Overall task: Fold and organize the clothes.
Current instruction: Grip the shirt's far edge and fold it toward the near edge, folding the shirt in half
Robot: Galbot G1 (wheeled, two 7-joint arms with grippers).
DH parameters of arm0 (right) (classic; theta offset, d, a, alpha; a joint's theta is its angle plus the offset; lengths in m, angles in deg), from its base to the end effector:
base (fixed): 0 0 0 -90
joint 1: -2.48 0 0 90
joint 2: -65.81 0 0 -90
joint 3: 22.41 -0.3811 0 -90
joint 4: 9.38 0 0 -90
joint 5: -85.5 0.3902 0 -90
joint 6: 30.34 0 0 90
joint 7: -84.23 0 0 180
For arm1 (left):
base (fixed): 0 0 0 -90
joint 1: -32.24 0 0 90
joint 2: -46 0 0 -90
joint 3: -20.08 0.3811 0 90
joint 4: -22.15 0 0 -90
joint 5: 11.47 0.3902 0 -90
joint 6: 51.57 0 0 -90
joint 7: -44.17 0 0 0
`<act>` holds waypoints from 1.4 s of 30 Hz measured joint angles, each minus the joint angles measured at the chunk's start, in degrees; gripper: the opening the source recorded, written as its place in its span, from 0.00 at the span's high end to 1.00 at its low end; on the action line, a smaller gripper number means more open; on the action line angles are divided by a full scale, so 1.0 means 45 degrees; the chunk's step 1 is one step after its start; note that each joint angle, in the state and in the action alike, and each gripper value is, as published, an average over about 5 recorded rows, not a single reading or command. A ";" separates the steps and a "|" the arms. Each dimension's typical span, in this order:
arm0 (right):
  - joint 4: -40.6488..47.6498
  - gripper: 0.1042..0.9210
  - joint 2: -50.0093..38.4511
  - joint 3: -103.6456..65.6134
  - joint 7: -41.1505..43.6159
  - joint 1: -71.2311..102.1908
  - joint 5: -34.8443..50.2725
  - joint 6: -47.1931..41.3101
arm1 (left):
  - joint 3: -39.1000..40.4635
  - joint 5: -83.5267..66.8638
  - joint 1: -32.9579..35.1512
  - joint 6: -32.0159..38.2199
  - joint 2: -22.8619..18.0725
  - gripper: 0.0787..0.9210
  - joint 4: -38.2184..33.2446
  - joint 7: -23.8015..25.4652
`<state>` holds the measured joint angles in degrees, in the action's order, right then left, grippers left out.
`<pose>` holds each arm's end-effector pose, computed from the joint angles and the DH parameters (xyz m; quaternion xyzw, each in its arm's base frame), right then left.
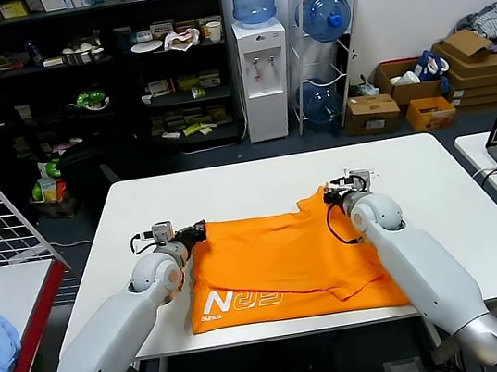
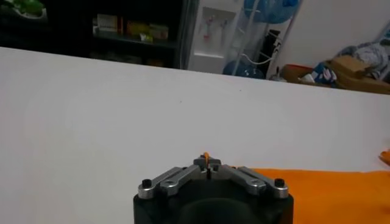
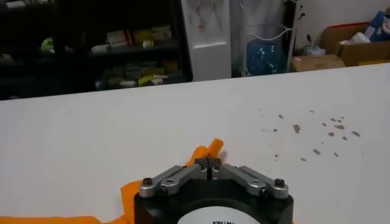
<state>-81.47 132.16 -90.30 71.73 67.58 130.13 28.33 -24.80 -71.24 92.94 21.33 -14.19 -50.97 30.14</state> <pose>0.5289 -0.0730 -0.3224 0.0284 -0.9529 -0.0646 0.2949 0.5041 0.0162 -0.3599 -0.1160 -0.9518 0.0653 0.2762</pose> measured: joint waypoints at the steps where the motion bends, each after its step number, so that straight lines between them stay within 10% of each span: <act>1: -0.0151 0.98 -0.0065 -0.0054 -0.0026 0.0090 0.0057 0.0001 | -0.0044 0.0003 0.0042 0.0001 0.0038 0.98 -0.0104 -0.0042; 42: -1.0051 0.98 -0.3568 -0.4228 -0.2022 0.8620 0.2873 -0.1585 | -0.2083 0.0487 0.5852 -0.0182 0.2899 0.98 -0.8319 -0.2005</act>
<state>-126.70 116.10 -109.32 62.63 106.37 143.06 21.20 -34.17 -69.05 119.28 20.51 -1.14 -88.41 21.12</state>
